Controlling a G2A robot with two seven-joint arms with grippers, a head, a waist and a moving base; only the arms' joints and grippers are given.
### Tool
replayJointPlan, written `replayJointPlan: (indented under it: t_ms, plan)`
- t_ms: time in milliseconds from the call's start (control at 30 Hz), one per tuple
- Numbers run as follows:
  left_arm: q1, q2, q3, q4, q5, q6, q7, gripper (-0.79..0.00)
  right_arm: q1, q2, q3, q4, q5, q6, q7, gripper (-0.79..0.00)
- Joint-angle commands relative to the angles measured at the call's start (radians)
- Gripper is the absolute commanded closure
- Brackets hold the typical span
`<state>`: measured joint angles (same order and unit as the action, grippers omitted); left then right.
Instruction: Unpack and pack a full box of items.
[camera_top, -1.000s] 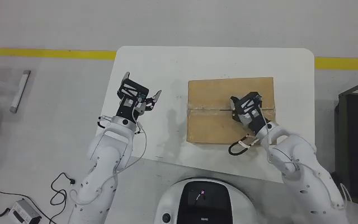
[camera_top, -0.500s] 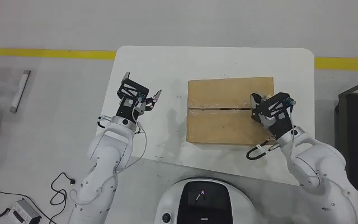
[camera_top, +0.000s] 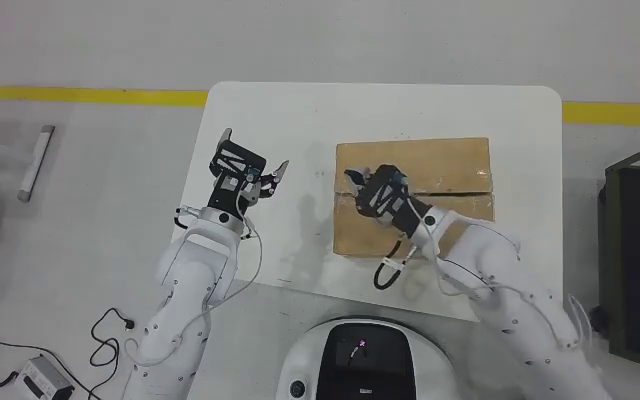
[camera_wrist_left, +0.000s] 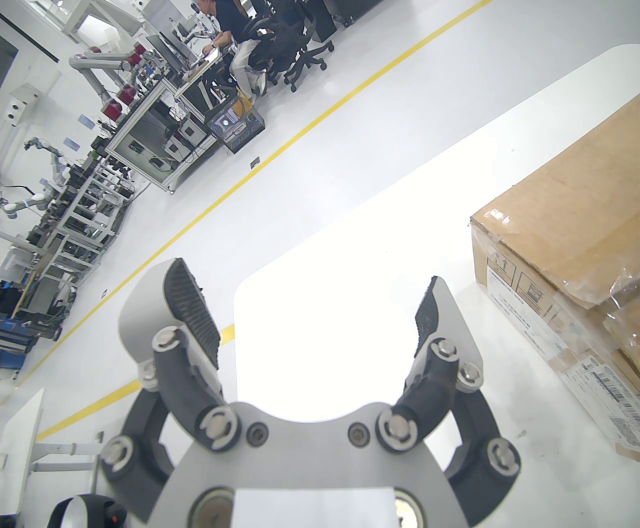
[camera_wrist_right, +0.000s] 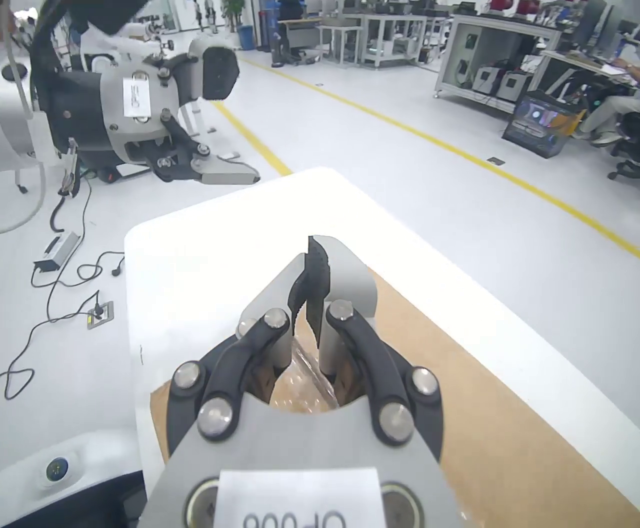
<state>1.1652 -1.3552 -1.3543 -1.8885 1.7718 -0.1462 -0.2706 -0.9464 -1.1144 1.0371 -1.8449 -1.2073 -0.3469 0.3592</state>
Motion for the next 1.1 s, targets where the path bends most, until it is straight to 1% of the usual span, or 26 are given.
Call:
replayJointPlan:
  t_ms: [0, 133, 267, 667, 900, 1067]
  plan:
    - [0.0, 0.0, 0.0, 0.0, 0.0, 0.0, 0.0, -0.785, 0.026, -0.01, -0.043, 0.047, -0.01, 0.006, 0.001, 0.0]
    - [0.0, 0.0, 0.0, 0.0, 0.0, 0.0, 0.0, -0.785, 0.03, -0.021, -0.072, 0.092, -0.019, 0.035, 0.0, 0.0]
    - [0.0, 0.0, 0.0, 0.0, 0.0, 0.0, 0.0, -0.785, -0.024, -0.013, -0.025, 0.085, -0.022, 0.063, 0.008, 0.0]
    - [0.0, 0.0, 0.0, 0.0, 0.0, 0.0, 0.0, -0.785, -0.29, 0.038, 0.29, -0.073, -0.033, 0.106, 0.045, 0.0]
    - [0.0, 0.0, 0.0, 0.0, 0.0, 0.0, 0.0, -0.785, -0.395, 0.052, 0.432, -0.13, -0.019, 0.111, 0.044, 0.0]
    - [0.0, 0.0, 0.0, 0.0, 0.0, 0.0, 0.0, -0.785, -0.458, 0.058, 0.548, -0.203, 0.005, 0.137, 0.023, 0.0]
